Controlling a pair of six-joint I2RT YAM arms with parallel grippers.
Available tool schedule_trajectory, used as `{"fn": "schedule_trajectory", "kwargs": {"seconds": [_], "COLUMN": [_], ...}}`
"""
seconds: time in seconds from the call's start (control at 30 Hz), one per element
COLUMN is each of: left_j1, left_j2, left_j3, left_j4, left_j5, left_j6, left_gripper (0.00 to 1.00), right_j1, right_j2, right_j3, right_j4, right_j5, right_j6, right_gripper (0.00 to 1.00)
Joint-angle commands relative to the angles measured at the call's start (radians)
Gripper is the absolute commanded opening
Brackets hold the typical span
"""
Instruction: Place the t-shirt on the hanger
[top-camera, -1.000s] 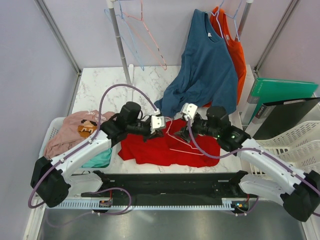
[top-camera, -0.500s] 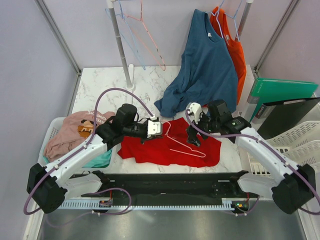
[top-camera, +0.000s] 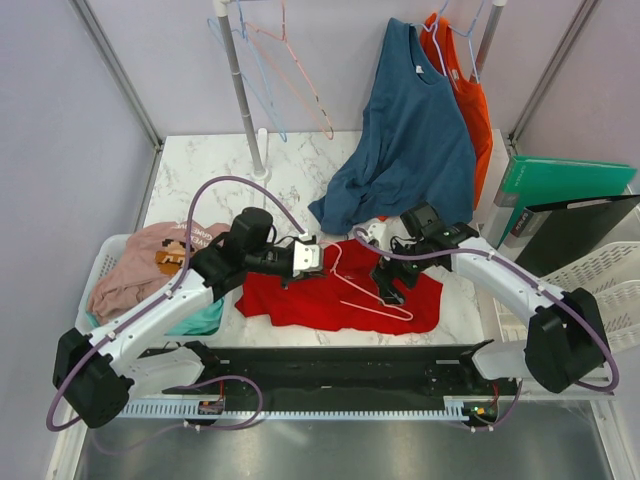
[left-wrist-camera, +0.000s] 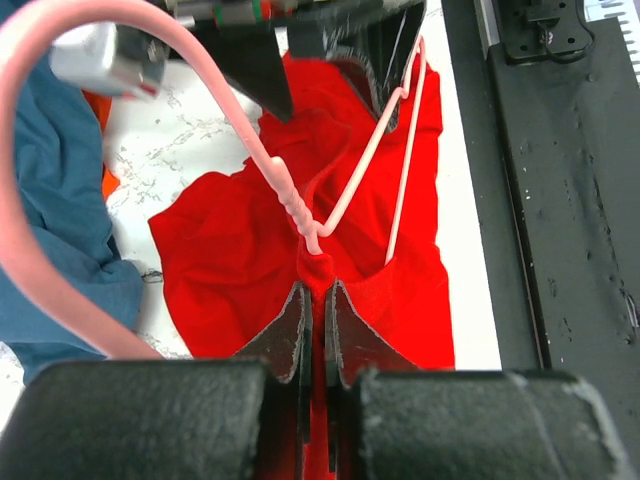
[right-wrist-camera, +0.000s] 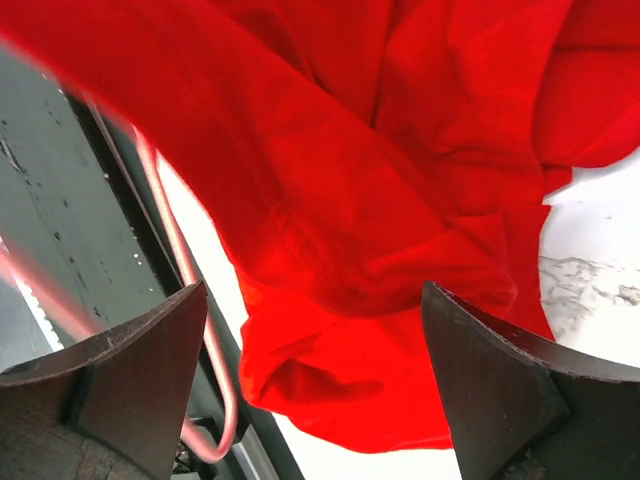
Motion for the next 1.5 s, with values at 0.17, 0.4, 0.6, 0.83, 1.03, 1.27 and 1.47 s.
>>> {"fn": "schedule_trajectory", "kwargs": {"seconds": [0.17,0.4,0.6,0.83,1.03,1.27,1.47], "left_j1": [0.016,0.041,0.105,0.118,0.118,0.118,0.050], "left_j2": [-0.033,-0.084,-0.185,-0.275,-0.320,-0.293,-0.197], "left_j3": [0.000,-0.011,-0.026,-0.068,-0.129,-0.137,0.012], "left_j4": [0.040,0.023,0.105,0.187,0.193,0.133,0.099], "left_j5": [0.067,0.048,-0.091,-0.309,-0.374,-0.372,-0.355], "left_j6": [-0.029,-0.069,-0.224,-0.229,-0.106,0.021,0.034], "left_gripper": [0.02,0.02,0.02,0.02,0.02,0.02,0.02], "right_j1": [-0.002,-0.040,-0.111,-0.157,-0.200,-0.232,-0.200], "right_j2": [0.049,-0.006,-0.056,-0.047,-0.055,-0.053,-0.075], "right_j3": [0.030,0.016,0.016,0.083,0.109,0.209,0.284], "right_j4": [0.167,0.162,0.024,-0.157,-0.256,-0.363,-0.375], "right_j5": [0.024,0.074,0.103,0.077,0.031,-0.001,-0.100], "right_j6": [0.006,0.004,-0.102,-0.193,-0.254,-0.331,-0.279], "right_gripper": [0.73,0.00,0.00,0.00,0.00,0.00,0.00]}}
